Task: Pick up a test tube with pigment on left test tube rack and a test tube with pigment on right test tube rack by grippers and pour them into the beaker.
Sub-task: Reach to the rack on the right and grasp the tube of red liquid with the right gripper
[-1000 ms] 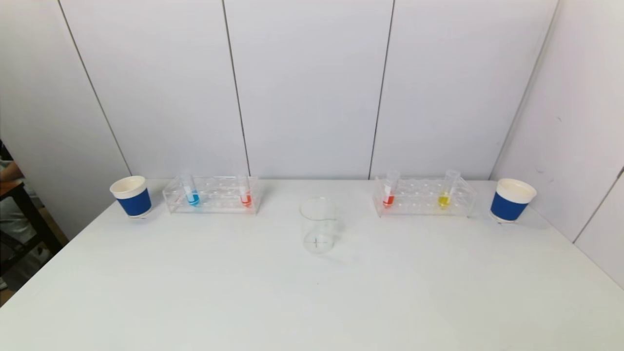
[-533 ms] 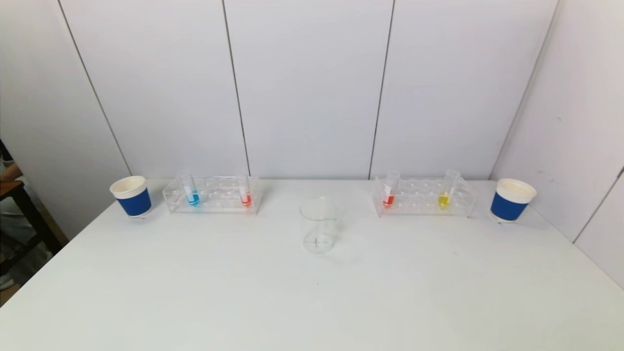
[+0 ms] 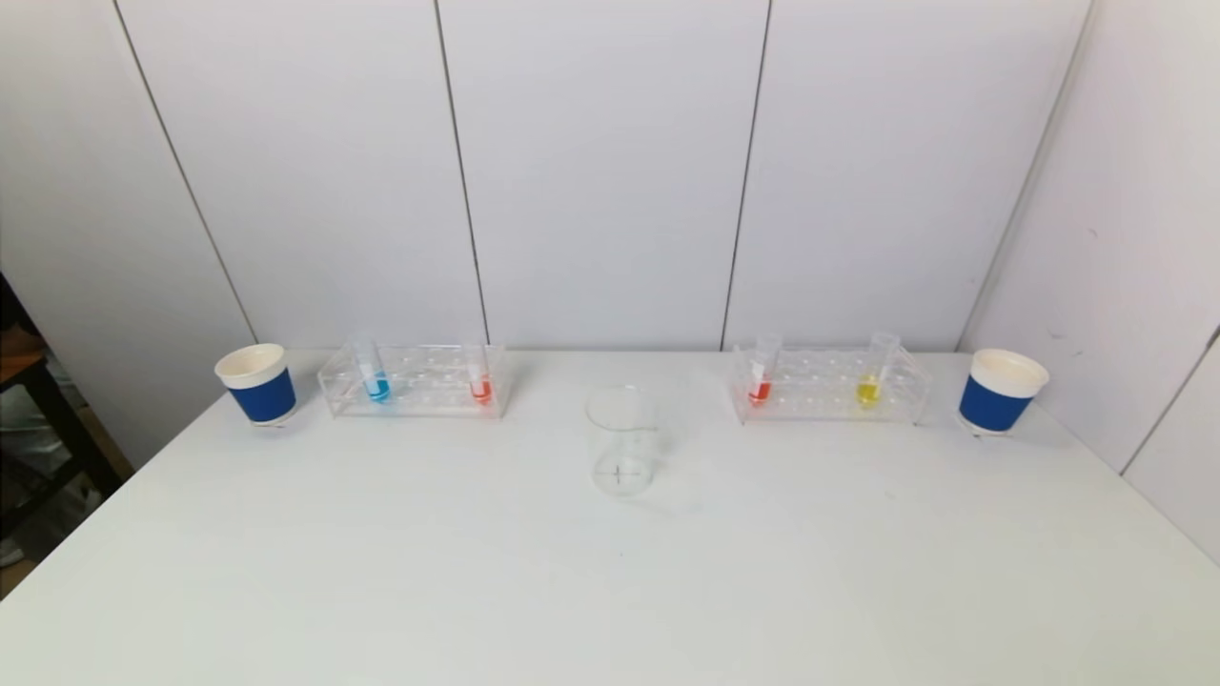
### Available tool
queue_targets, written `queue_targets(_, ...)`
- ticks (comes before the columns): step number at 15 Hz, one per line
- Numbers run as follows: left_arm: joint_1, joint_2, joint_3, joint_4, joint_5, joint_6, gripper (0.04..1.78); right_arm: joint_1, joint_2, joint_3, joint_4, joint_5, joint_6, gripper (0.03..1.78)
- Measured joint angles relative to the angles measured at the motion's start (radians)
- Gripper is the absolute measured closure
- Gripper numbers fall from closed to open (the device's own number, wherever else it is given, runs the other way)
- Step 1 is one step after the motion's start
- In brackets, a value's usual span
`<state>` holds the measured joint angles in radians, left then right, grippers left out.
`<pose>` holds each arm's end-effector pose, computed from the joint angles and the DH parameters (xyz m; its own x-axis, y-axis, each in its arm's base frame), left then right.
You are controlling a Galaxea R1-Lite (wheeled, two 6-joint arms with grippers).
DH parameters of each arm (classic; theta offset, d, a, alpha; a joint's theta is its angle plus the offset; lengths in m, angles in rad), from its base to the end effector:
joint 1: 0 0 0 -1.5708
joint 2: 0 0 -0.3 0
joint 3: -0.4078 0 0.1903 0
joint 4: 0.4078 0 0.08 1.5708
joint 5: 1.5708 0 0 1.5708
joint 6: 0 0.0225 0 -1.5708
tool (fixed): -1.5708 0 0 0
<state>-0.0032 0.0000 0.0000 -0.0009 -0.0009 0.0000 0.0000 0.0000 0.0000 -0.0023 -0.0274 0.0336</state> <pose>-0.0228 0.0001 0.0756 1.0000 -0.0041 0.0009 0.0041 1.0000 0.0000 -0.0228 -0.0006 0.0757 0.9996 -0.0274 0.0023 0.0273 0.9991 0.0337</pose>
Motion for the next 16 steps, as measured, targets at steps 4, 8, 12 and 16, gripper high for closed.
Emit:
queue_targets(4, 0.000, 0.000, 0.000, -0.001, 0.000, 0.000, 0.06, 0.000, 0.000, 0.000, 0.000, 0.000, 0.000, 0.05)
queue_targets(8, 0.000, 0.000, 0.000, 0.000, 0.001, 0.000, 0.06, 0.000, 0.000, 0.000, 0.000, 0.000, 0.000, 0.05)
queue_targets(12, 0.000, 0.000, 0.000, -0.001, 0.000, 0.000, 0.06, 0.000, 0.000, 0.000, 0.000, 0.000, 0.000, 0.05)
queue_targets(16, 0.000, 0.000, 0.000, -0.001, 0.000, 0.000, 0.06, 0.000, 0.000, 0.000, 0.000, 0.000, 0.000, 0.05)
